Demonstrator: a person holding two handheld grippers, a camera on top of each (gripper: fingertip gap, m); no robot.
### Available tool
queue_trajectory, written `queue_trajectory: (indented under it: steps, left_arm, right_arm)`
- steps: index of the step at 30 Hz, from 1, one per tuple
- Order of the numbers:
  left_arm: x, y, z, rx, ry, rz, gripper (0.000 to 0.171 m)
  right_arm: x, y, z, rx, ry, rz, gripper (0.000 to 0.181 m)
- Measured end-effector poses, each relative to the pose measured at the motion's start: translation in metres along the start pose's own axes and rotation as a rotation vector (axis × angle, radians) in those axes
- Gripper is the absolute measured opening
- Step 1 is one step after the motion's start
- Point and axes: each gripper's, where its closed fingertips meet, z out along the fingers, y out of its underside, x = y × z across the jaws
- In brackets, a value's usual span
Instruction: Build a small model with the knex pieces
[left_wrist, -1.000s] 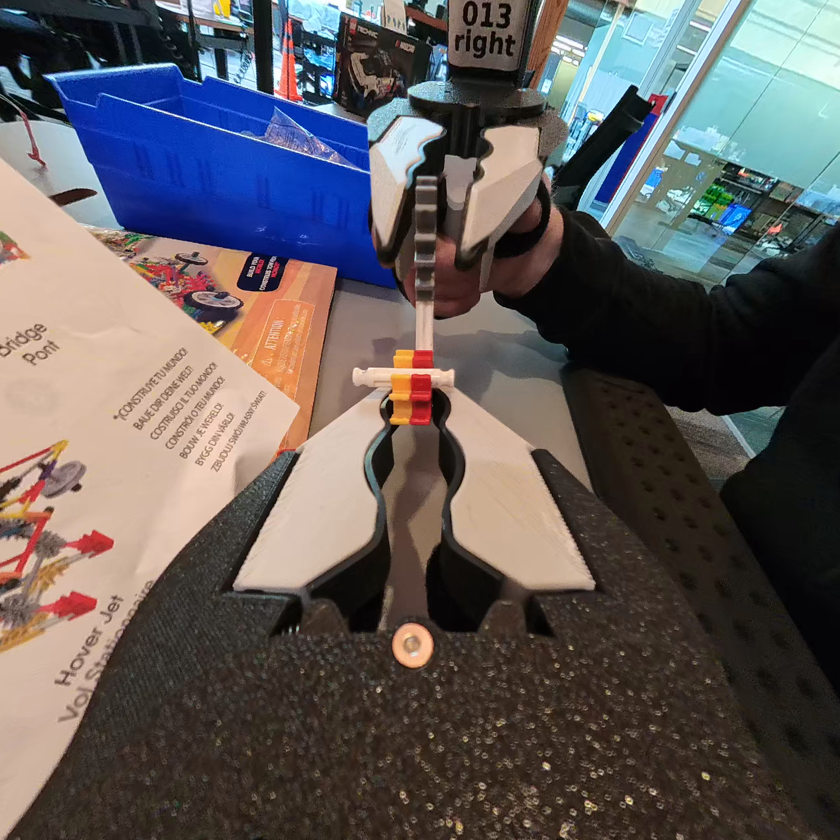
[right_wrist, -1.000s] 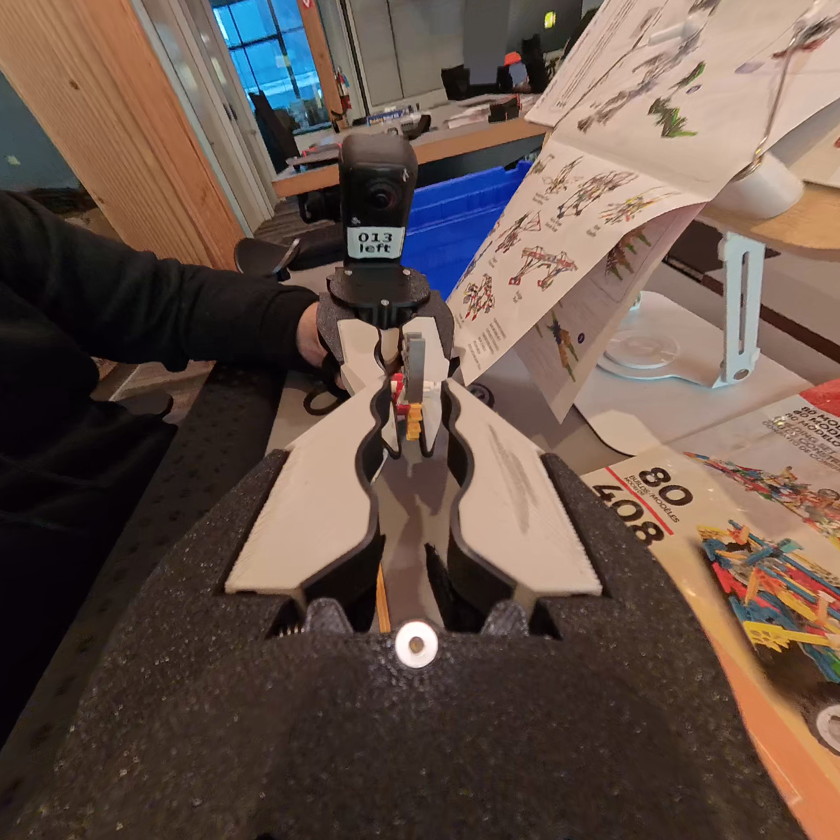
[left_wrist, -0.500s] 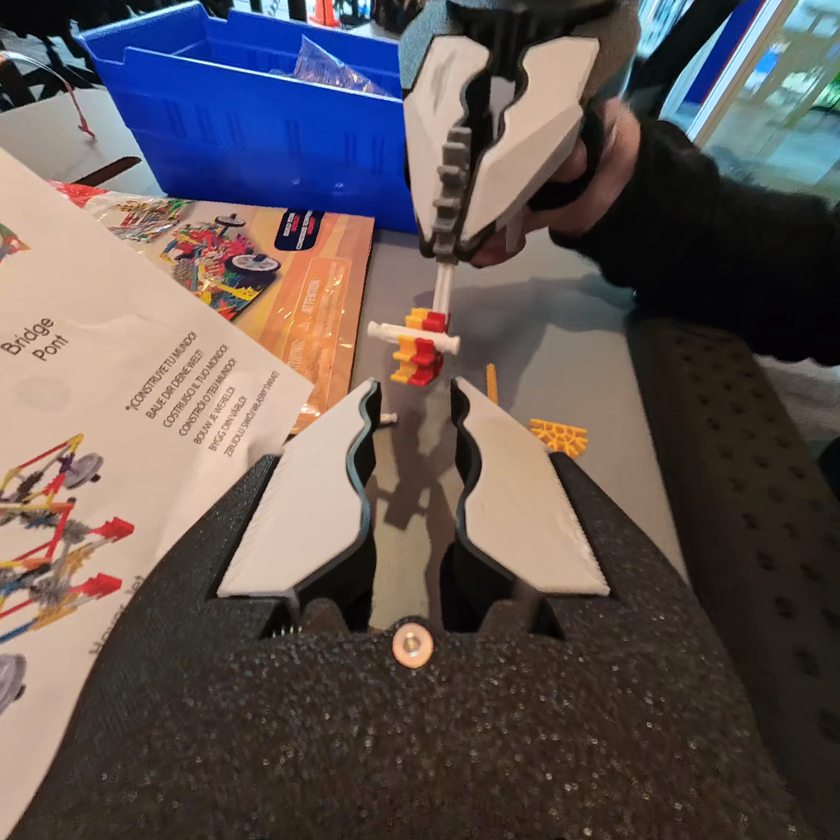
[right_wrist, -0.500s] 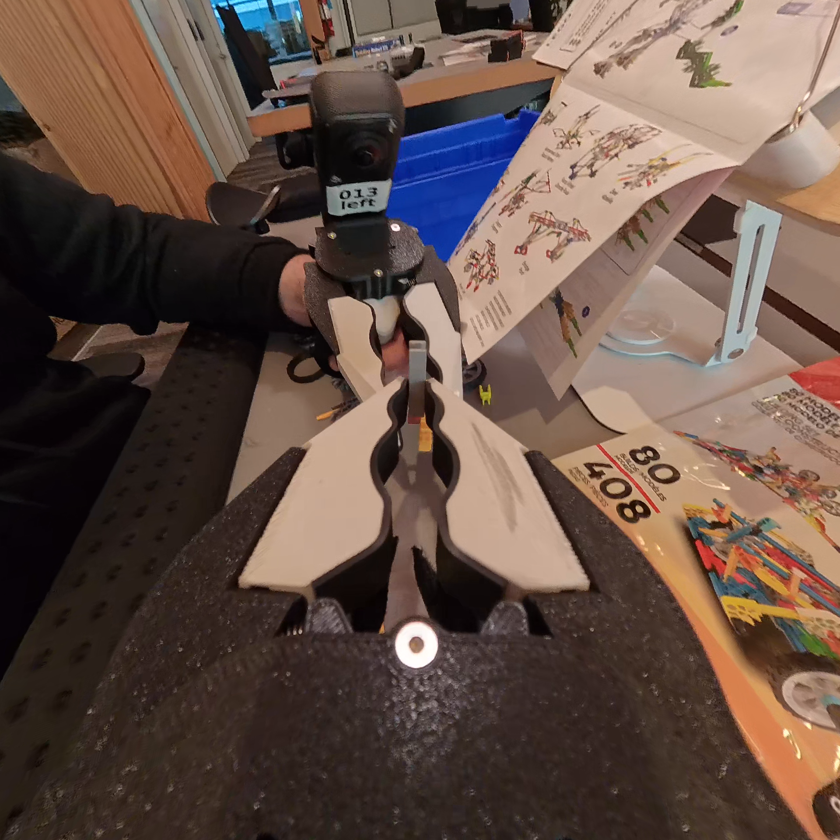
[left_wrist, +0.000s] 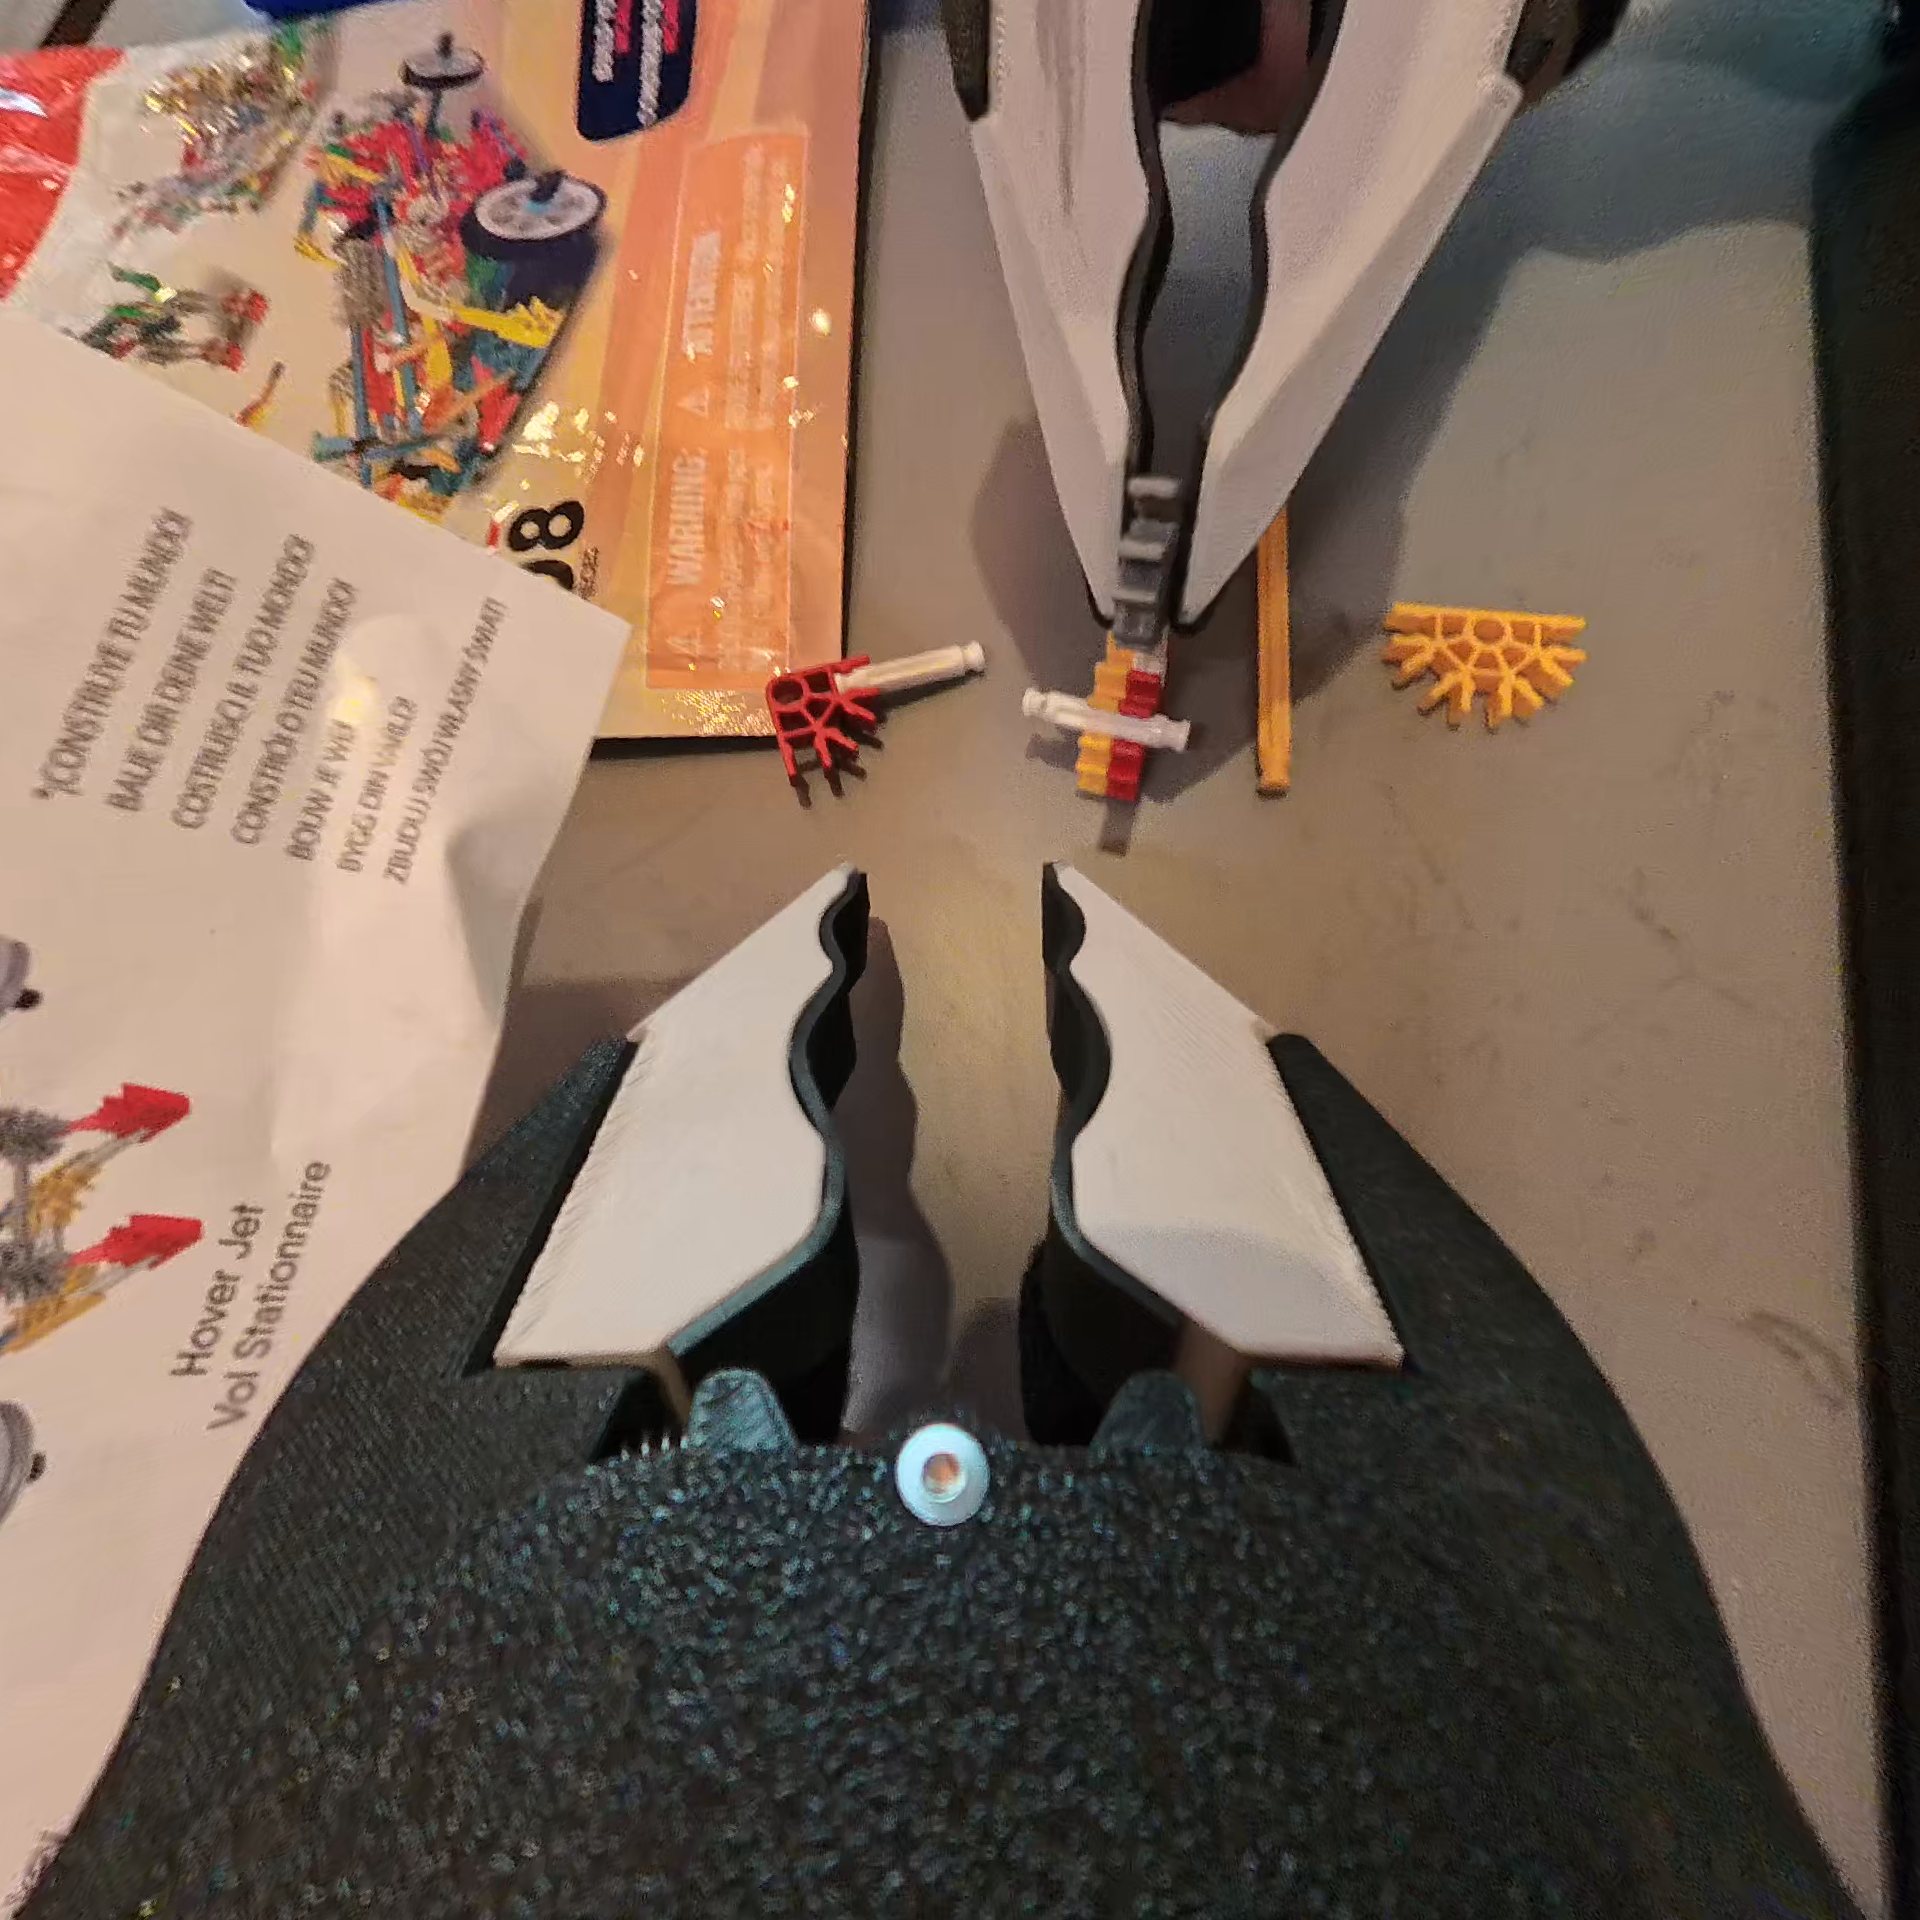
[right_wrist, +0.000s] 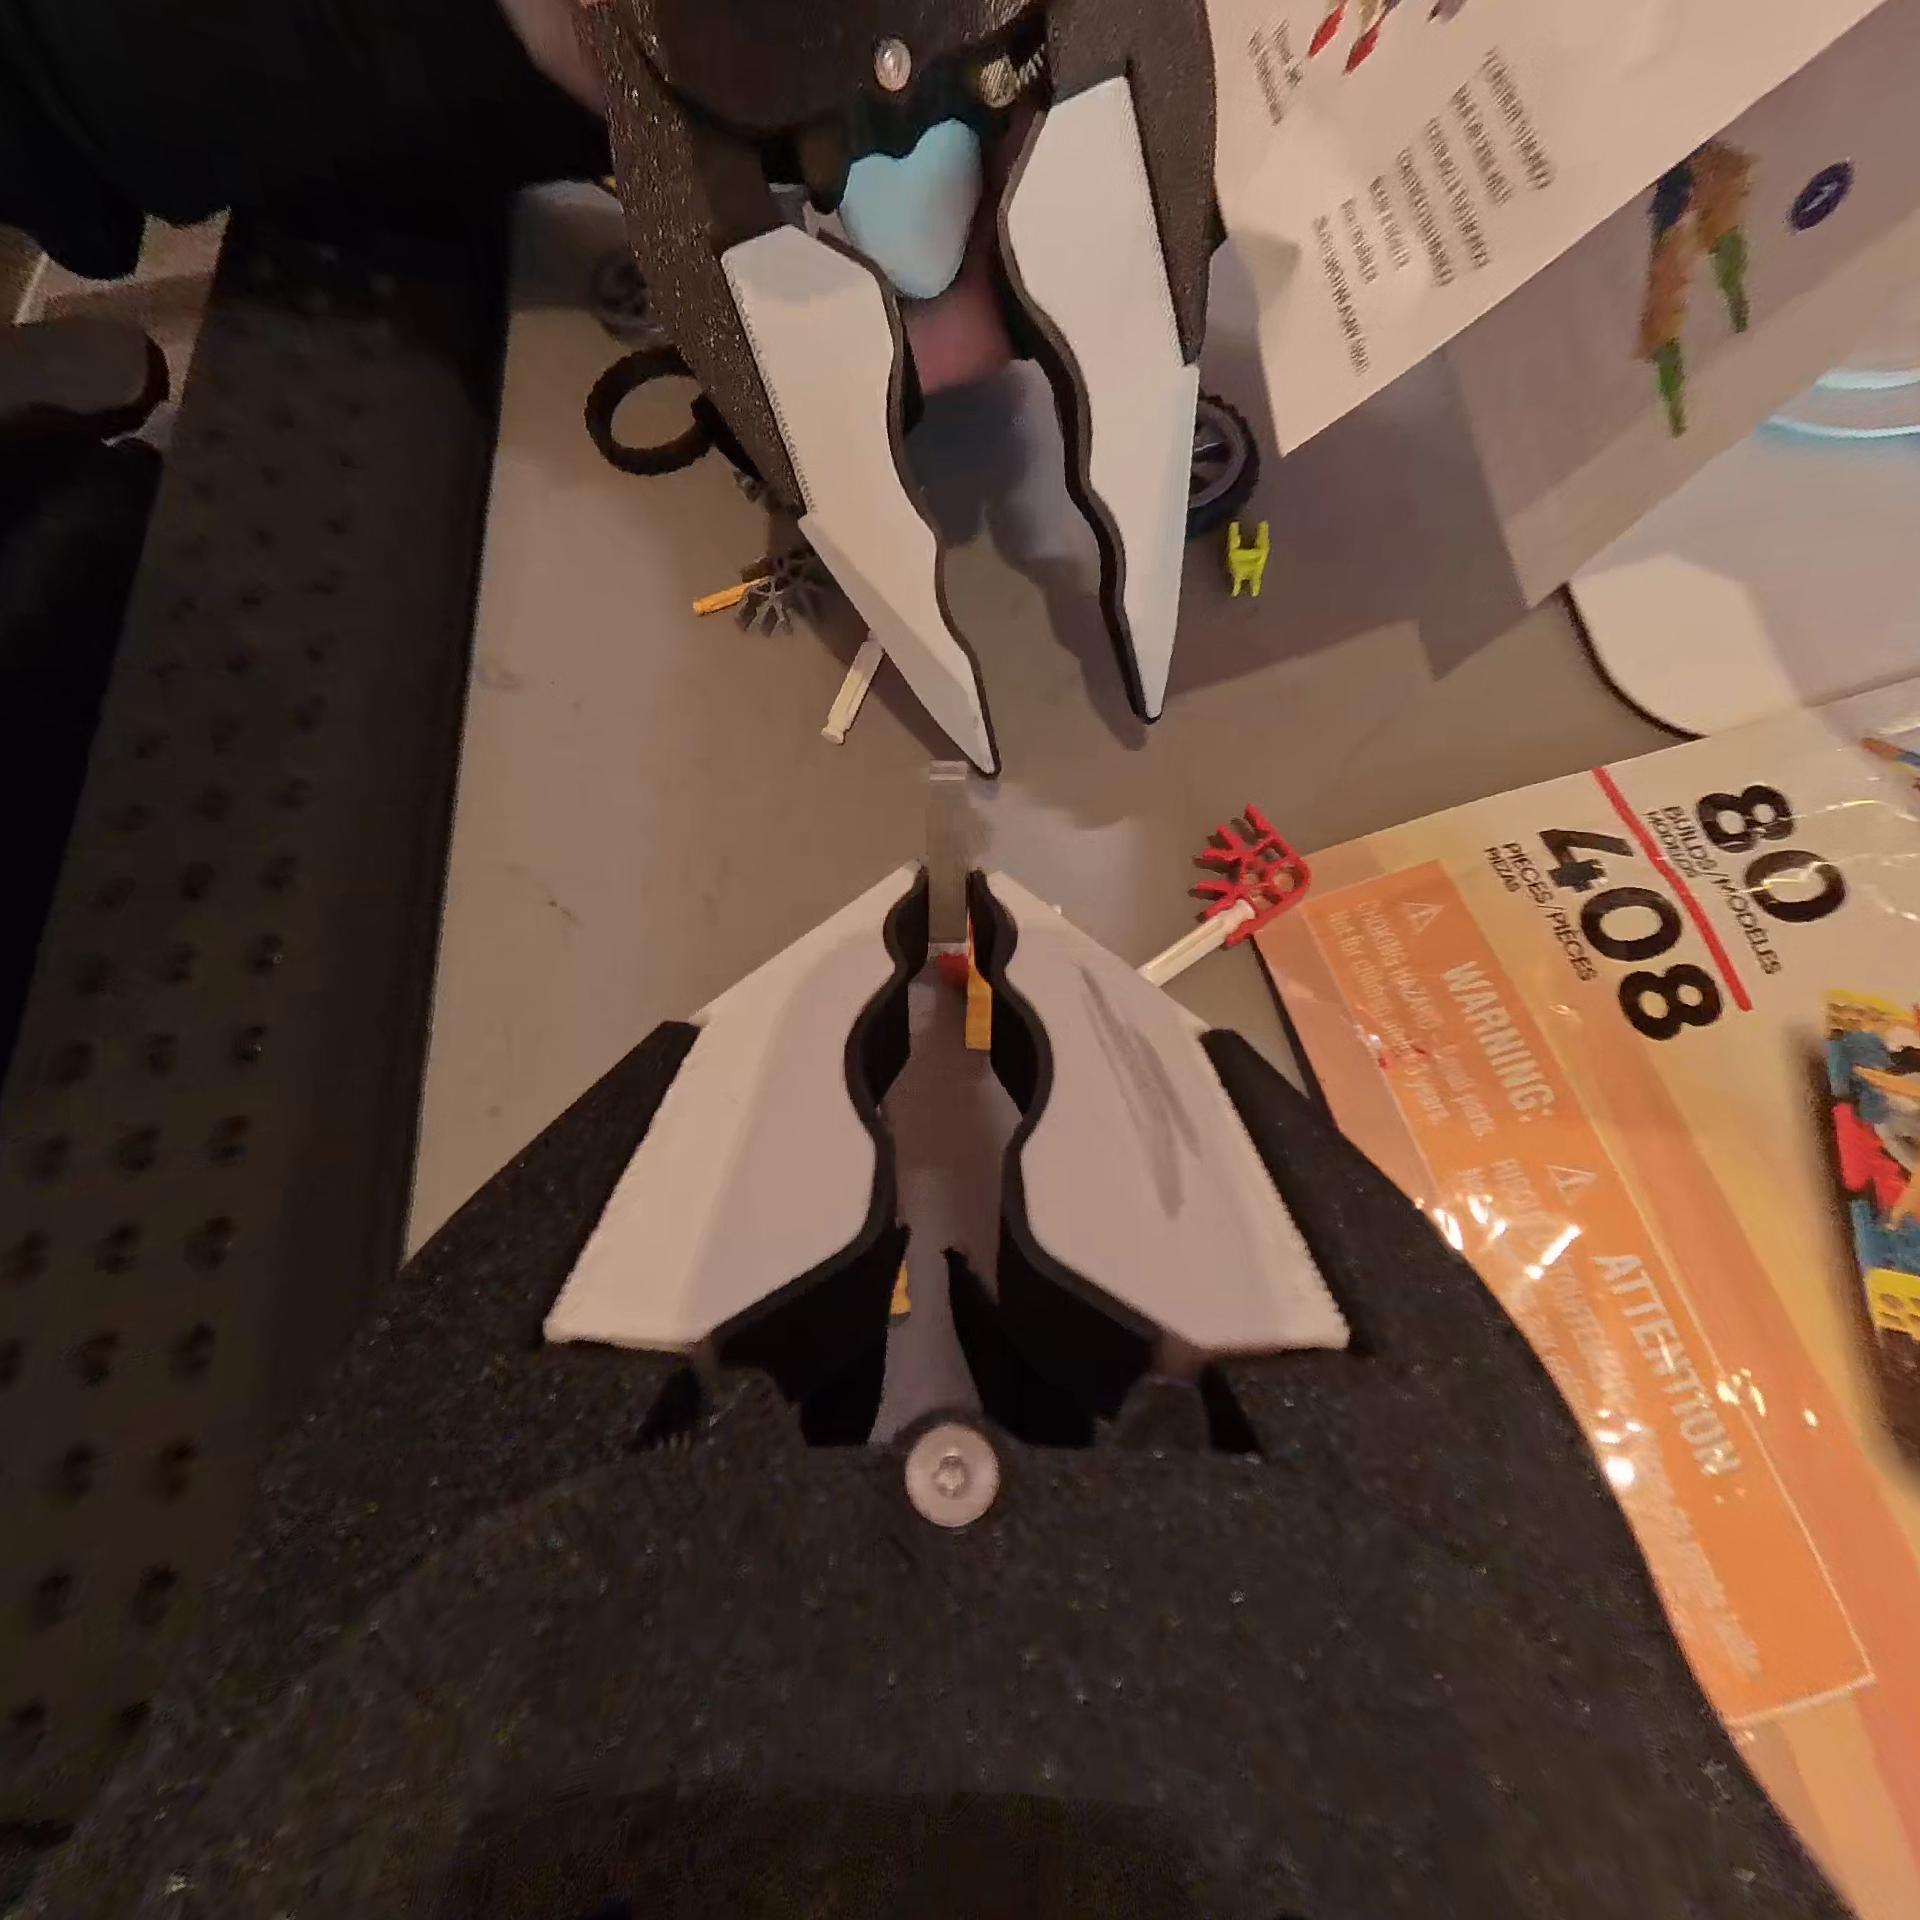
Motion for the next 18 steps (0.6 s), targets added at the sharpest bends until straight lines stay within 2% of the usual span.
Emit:
queue_trajectory:
  steps: [1, 3, 10, 15, 18]
  left_arm:
    - [0.002, 0.003, -0.001, -0.019, 0.009, 0.011, 0.032]
    - [0.001, 0.008, -0.002, -0.043, -0.001, 0.030, 0.032]
    - [0.017, 0.023, -0.015, -0.116, 0.093, 0.075, 0.033]
    - [0.037, 0.033, -0.030, -0.163, 0.189, 0.106, 0.034]
    - [0.046, 0.046, -0.027, -0.223, 0.222, 0.124, 0.034]
  right_arm:
    - [-0.001, 0.001, 0.002, -0.007, -0.003, -0.003, 0.008]
    - [-0.001, 0.000, 0.002, -0.006, 0.001, -0.005, 0.024]
    - [0.014, -0.019, -0.026, 0.161, 0.023, 0.065, 0.025]
    - [0.015, -0.021, -0.027, 0.172, 0.030, 0.057, 0.025]
    - [0.014, -0.022, -0.027, 0.170, 0.032, 0.053, 0.025]
